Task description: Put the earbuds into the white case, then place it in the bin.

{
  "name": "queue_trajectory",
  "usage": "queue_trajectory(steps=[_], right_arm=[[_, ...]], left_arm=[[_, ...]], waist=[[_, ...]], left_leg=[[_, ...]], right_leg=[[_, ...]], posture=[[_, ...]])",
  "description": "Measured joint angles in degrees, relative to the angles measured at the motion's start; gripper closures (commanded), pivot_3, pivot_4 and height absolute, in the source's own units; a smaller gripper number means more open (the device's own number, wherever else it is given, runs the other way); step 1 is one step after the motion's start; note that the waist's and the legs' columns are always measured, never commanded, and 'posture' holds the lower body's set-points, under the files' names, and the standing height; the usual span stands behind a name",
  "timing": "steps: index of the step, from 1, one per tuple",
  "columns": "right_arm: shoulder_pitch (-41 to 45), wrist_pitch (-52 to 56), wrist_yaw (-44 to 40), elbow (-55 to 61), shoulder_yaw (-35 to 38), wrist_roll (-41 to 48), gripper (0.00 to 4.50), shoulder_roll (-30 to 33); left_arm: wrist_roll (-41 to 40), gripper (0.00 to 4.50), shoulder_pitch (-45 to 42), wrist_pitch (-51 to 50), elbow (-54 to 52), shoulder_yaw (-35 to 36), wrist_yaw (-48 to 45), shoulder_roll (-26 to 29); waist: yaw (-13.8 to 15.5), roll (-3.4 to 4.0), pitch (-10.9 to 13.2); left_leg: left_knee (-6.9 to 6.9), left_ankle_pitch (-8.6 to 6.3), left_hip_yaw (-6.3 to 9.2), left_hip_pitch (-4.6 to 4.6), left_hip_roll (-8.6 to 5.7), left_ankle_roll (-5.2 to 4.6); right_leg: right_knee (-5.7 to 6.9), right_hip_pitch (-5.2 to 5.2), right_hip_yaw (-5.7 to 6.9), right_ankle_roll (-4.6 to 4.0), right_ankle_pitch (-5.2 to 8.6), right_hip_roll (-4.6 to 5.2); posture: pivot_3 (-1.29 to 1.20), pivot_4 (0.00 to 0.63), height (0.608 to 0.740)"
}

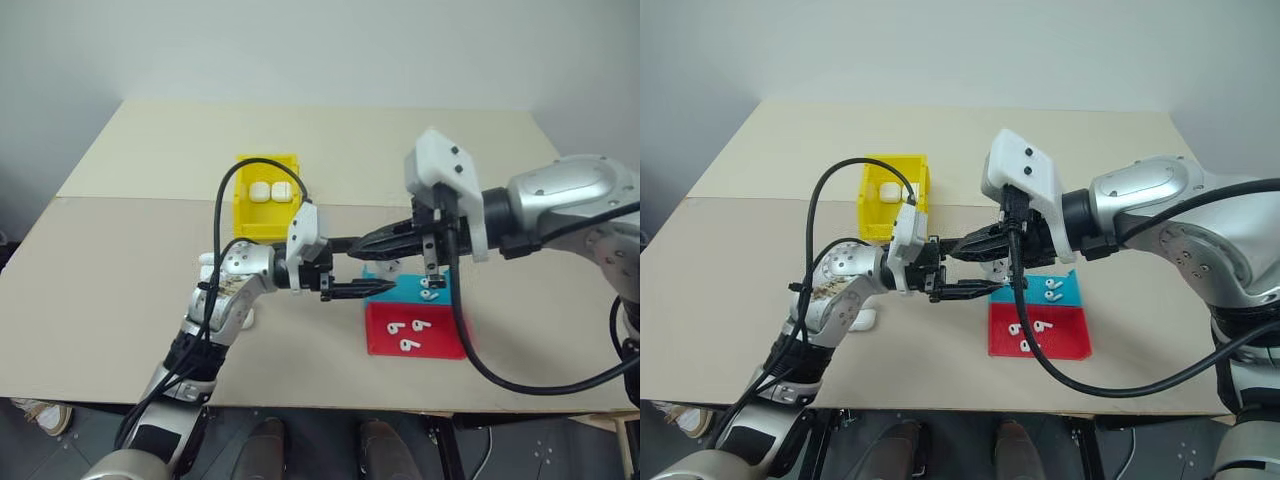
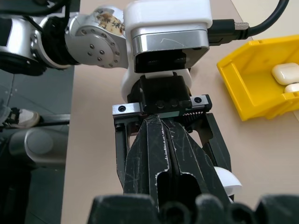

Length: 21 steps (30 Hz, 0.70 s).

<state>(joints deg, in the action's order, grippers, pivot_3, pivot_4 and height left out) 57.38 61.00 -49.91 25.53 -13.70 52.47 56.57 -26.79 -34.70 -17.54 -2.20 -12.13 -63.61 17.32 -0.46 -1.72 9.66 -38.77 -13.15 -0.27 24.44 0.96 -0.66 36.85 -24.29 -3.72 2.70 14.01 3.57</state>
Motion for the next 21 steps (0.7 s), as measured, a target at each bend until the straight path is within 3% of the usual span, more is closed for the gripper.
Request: queue_trajectory(steps=[7,14,17,21], right_arm=[[-6.7,0.0,-2.0,-2.5,8.5,-1.6,4.48,2.7],[-16.9,-3.0,10.8,0.2,27.5,6.0,4.48,-10.4],[-23.5,-4.4,15.9,4.5,26.8,3.2,4.48,-13.3],[-23.5,-4.7,23.3,6.5,23.9,-0.2,4.48,-17.6]], left_arm=[[-0.5,1.74,2.6,0.1,-2.6,3.7,4.0,0.0],[3.3,1.74,2.1,0.0,-2.6,9.9,20.5,-2.8],[8.3,1.74,-2.1,0.3,5.0,14.6,32.4,-3.6],[13.4,1.74,-7.9,1.9,15.7,15.7,41.3,-4.4]], waist=[[0.1,0.00,0.0],[0.1,0.02,0.0],[0.3,0.01,0.0],[0.2,0.02,0.0]], left_leg=[[-0.01,-0.03,0.01,-0.08,0.03,-0.04],[-0.04,-0.02,0.08,-0.13,0.01,-0.04],[-0.08,-0.02,0.03,-0.11,-0.05,-0.04],[-0.05,-0.02,0.04,-0.13,-0.08,-0.03]], right_leg=[[0.00,0.08,0.01,0.02,-0.04,-0.02],[0.12,0.14,-0.02,0.03,-0.06,-0.03],[0.11,0.12,-0.08,0.11,-0.11,-0.01],[0.13,0.09,-0.07,0.11,-0.12,-0.03]], posture=[[0.00,0.150,0.740],[0.00,0.150,0.740],[0.00,0.150,0.740],[0.00,0.150,0.740]])
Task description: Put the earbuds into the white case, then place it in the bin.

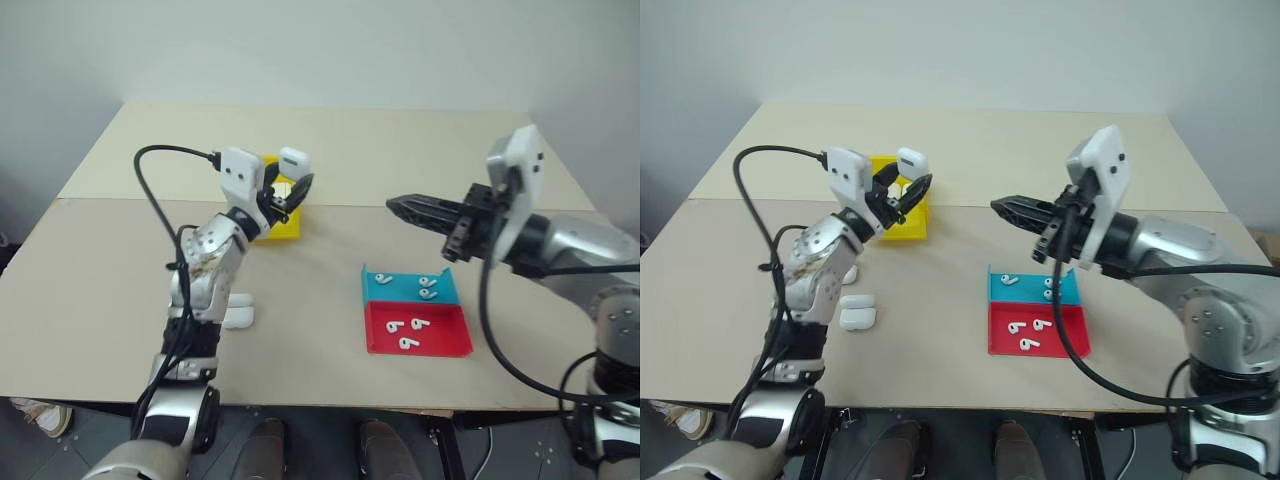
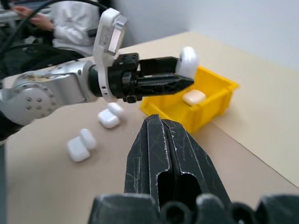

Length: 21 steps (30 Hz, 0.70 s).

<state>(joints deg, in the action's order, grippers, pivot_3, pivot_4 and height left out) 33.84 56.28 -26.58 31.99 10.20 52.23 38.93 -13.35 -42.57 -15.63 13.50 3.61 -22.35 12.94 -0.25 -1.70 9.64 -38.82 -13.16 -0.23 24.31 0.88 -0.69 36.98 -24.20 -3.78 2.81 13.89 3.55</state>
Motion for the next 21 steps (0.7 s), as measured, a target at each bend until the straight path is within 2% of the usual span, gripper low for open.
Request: queue_trajectory(steps=[8,10,15,18,21], right_arm=[[0.4,-0.1,4.1,2.8,-3.0,-2.2,4.48,-2.0],[0.3,-0.1,4.4,3.7,-3.0,-2.0,4.48,-2.2],[0.3,-0.1,5.4,4.7,-2.5,-1.4,4.50,-2.3],[-0.3,-0.1,5.5,5.1,-2.3,-1.2,4.50,-2.3],[-1.3,-0.4,5.3,5.8,-2.3,-1.0,4.50,-2.3]], left_arm=[[9.3,1.74,-12.7,6.1,26.5,0.4,15.6,-0.7],[10.1,1.74,-14.3,8.3,31.8,0.5,16.9,-1.1],[10.5,0.13,-14.8,9.5,35.7,-0.3,13.4,-1.8],[9.8,0.05,-14.5,10.3,34.6,0.0,11.0,-1.3],[5.4,0.05,-11.4,8.3,27.3,1.1,2.0,1.7]], waist=[[0.3,-0.01,0.0],[0.3,-0.01,0.0],[0.2,0.00,0.0],[0.2,-0.01,0.0],[-0.5,0.00,0.0]], left_leg=[[0.02,-0.01,0.00,0.10,-0.03,-0.01],[0.03,-0.01,0.00,0.10,-0.03,-0.01],[0.02,0.00,-0.01,0.10,-0.02,0.00],[0.02,0.00,-0.01,0.09,-0.02,0.00],[0.07,0.00,0.00,0.09,0.02,0.01]], right_leg=[[-0.13,-0.02,0.05,0.01,-0.01,0.02],[-0.13,-0.02,0.05,0.01,-0.01,0.02],[-0.07,-0.03,0.06,0.00,-0.01,0.02],[-0.06,-0.03,0.06,0.00,-0.01,0.02],[0.13,-0.04,0.05,-0.02,-0.01,0.01]], posture=[[0.00,0.150,0.740],[0.00,0.150,0.740],[0.00,0.150,0.740],[0.00,0.150,0.740],[0.00,0.150,0.740]])
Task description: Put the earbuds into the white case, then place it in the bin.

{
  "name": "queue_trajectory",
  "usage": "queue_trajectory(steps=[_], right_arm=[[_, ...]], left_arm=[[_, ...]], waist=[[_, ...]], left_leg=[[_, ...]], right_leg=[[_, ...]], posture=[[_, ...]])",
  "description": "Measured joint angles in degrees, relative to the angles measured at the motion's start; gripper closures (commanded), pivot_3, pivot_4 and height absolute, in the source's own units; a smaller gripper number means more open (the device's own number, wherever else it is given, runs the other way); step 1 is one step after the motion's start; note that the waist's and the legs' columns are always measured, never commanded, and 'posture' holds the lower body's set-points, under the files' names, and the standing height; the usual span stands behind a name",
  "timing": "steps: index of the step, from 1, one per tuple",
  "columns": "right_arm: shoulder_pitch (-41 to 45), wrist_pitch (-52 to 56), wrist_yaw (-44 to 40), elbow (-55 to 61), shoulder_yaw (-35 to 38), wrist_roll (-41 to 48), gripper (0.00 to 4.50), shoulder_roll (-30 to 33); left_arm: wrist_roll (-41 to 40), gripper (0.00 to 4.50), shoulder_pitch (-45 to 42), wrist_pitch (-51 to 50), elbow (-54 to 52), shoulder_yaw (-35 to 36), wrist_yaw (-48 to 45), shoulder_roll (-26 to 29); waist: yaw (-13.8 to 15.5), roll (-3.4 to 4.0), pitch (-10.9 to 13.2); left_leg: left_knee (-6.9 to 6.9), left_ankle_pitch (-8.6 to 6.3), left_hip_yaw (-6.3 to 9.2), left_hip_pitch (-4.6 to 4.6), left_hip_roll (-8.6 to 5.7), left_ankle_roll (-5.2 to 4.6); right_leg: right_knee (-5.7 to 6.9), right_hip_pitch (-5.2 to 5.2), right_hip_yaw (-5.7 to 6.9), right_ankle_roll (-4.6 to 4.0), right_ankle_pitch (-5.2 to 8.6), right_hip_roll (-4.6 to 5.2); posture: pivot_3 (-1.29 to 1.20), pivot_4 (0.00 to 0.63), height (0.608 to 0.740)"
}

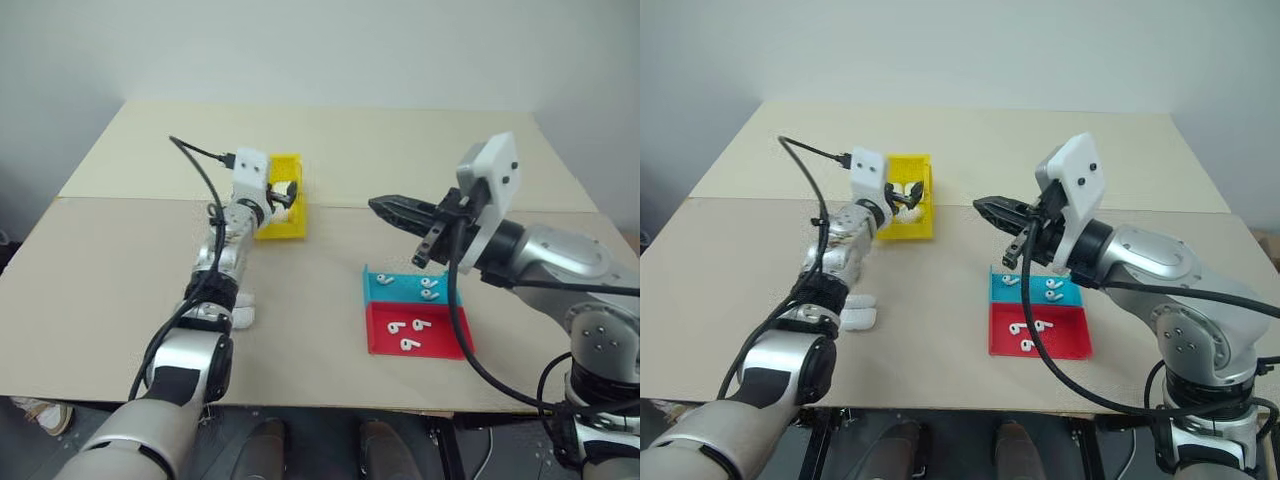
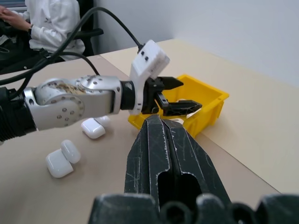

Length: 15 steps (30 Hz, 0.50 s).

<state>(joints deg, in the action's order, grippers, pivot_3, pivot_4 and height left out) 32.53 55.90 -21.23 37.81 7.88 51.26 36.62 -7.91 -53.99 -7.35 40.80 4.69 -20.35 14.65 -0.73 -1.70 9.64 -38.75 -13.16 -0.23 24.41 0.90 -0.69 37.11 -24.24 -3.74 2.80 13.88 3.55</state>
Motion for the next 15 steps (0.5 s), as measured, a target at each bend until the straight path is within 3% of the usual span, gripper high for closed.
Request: queue_trajectory(steps=[2,8,11,15], right_arm=[[-0.7,-0.9,-0.1,0.2,-0.2,-0.5,4.50,0.0],[-9.0,-8.2,-1.4,0.4,-1.3,-6.5,4.50,-2.3],[-14.2,-12.3,-5.0,-0.2,-2.8,-10.9,4.50,0.4],[-18.8,-14.6,-9.5,-2.0,-2.9,-14.0,4.50,3.3]], left_arm=[[-2.0,0.05,2.4,-2.9,-5.7,0.4,-4.4,2.1],[-10.4,0.05,20.0,-16.1,-35.4,-1.3,-21.9,16.1],[-17.8,0.05,30.1,-22.2,-51.7,-0.4,-30.0,24.4],[-28.4,0.05,39.5,-30.5,-64.7,4.3,-36.2,31.8]], waist=[[-0.2,0.00,0.0],[-1.0,0.03,0.0],[-0.7,0.03,0.0],[-0.4,0.05,0.0]], left_leg=[[0.01,0.00,0.00,-0.01,0.01,0.00],[0.07,0.04,-0.01,-0.08,0.06,0.06],[0.06,0.03,-0.01,-0.17,0.12,0.07],[0.02,0.04,-0.08,-0.30,0.18,0.07]], right_leg=[[0.00,-0.01,0.00,0.00,0.00,-0.01],[-0.01,-0.01,-0.06,-0.02,0.00,-0.02],[-0.14,0.09,-0.05,-0.03,0.01,0.02],[-0.11,0.15,-0.08,-0.07,0.02,0.00]], posture=[[0.00,0.150,0.740],[0.00,0.150,0.740],[0.00,0.150,0.740],[0.00,0.150,0.740]])
